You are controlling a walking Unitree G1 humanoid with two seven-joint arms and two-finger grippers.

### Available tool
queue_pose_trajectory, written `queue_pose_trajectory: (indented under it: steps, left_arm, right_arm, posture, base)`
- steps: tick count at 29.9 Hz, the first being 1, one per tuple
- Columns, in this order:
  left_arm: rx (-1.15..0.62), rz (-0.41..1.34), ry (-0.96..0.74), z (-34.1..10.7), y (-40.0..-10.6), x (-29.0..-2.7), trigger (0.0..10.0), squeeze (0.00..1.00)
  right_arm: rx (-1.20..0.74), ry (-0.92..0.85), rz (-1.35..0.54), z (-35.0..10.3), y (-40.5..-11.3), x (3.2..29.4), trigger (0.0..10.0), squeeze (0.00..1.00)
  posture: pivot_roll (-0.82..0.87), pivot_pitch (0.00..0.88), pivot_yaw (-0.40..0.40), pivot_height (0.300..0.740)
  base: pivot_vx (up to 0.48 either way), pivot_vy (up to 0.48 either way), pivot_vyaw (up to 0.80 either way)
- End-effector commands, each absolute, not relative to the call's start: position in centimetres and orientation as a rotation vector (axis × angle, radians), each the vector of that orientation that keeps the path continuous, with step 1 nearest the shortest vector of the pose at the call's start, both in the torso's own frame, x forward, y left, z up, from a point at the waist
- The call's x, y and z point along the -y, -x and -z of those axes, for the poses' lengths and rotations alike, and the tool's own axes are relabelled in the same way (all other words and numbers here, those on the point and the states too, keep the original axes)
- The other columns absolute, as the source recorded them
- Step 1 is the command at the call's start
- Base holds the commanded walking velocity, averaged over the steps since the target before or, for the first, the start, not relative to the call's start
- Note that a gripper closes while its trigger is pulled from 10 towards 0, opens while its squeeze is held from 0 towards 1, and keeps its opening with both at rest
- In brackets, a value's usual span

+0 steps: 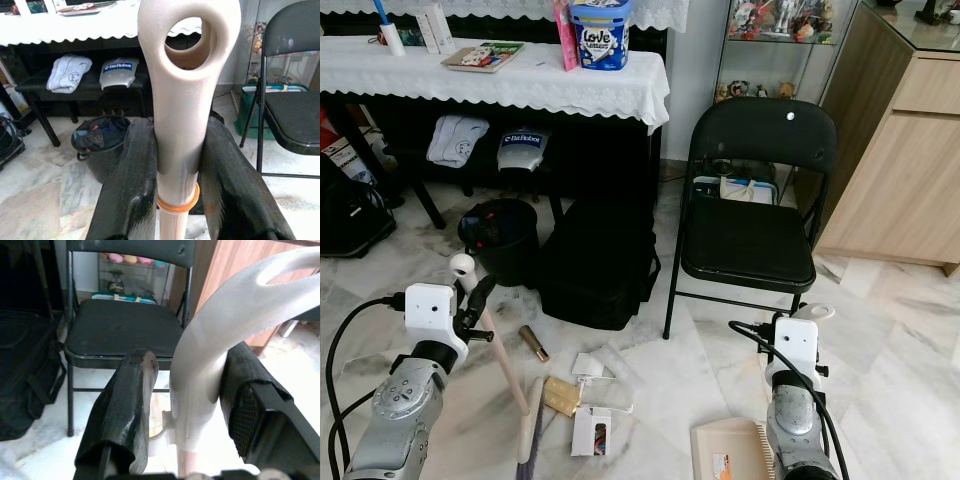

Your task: Sweep floor

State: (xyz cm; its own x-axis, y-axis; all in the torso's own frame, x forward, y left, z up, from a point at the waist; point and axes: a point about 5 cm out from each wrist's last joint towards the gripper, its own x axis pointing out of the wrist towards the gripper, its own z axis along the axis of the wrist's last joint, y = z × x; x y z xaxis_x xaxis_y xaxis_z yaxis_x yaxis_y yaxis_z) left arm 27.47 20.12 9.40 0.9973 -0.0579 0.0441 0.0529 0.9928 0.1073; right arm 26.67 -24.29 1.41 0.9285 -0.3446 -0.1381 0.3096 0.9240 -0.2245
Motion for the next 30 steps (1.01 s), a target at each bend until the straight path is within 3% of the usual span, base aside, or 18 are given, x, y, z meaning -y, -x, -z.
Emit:
queue_pose_trajectory:
  steps: [1,7,8,15,16,17,18,21,22,23,24,30]
  left_arm:
    - [0.08,0.064,-0.113,-10.2,-27.6,-20.0,10.0,0.0]
    - [0.077,0.075,-0.116,-10.2,-27.5,-20.0,10.0,0.0]
    - [0.077,0.075,-0.115,-10.2,-27.6,-20.0,10.0,0.0]
    - [0.073,0.085,-0.109,-10.2,-27.5,-19.8,10.0,0.0]
    - [0.073,0.087,-0.107,-10.2,-27.5,-19.8,10.0,0.0]
    - [0.072,0.088,-0.106,-10.2,-27.5,-19.7,10.0,0.0]
    - [0.071,0.092,-0.104,-10.2,-27.5,-19.7,10.0,0.0]
    - [0.069,0.1,-0.1,-10.1,-27.4,-19.5,10.0,0.0]
    - [0.069,0.101,-0.1,-10.1,-27.4,-19.5,10.0,0.0]
    - [0.068,0.102,-0.1,-10.1,-27.4,-19.5,10.0,0.0]
    - [0.068,0.103,-0.1,-10.1,-27.4,-19.5,10.0,0.0]
    - [0.063,0.115,-0.097,-10.1,-27.4,-19.4,10.0,0.0]
  right_arm:
    - [-0.201,0.169,0.318,-0.8,-26.2,23.8,10.0,1.0]
    - [-0.166,0.154,0.328,-1.1,-26.2,23.9,10.0,1.0]
    - [-0.153,0.147,0.332,-1.3,-26.2,24.1,10.0,0.0]
    - [-0.125,0.118,0.343,-1.7,-25.9,24.7,10.0,0.0]
    - [-0.118,0.118,0.343,-1.8,-25.8,24.8,10.0,0.53]
    - [-0.113,0.119,0.342,-1.9,-25.7,24.9,10.0,0.53]
    - [-0.102,0.105,0.339,-2.0,-25.5,25.0,10.0,1.0]
    - [-0.093,0.105,0.338,-2.2,-25.2,25.2,10.0,1.0]
    - [-0.089,0.104,0.34,-2.3,-25.1,25.3,10.0,0.62]
    - [-0.086,0.102,0.341,-2.4,-25.0,25.4,10.0,0.62]
    - [-0.089,0.102,0.344,-2.5,-24.9,25.5,10.0,0.0]
    - [-0.1,0.082,0.381,-2.8,-23.8,26.6,10.0,0.0]
  posture:
    - [0.04,0.0,0.015,0.74]
    - [0.04,0.0,0.01,0.74]
    - [0.04,0.0,0.011,0.74]
    - [0.04,0.0,0.011,0.74]
    - [0.03,0.0,0.009,0.74]
    - [0.03,0.0,0.009,0.74]
    - [0.03,0.0,0.009,0.74]
    - [0.03,0.0,0.008,0.74]
    - [0.03,0.0,0.008,0.74]
    - [0.03,0.0,0.008,0.74]
    - [0.03,0.0,0.008,0.74]
    - [0.02,0.0,0.012,0.74]
  base:
    - [0.0,0.0,0.0]
    - [0.0,0.0,0.0]
    - [0.0,0.0,0.0]
    - [0.0,0.0,0.0]
    - [0.0,0.0,0.0]
    - [0.0,0.0,0.0]
    - [0.0,0.0,0.0]
    - [0.0,0.0,0.0]
    - [0.0,0.0,0.0]
    - [0.0,0.0,0.0]
    - [0.0,0.0,0.0]
    - [0.0,0.0,0.0]
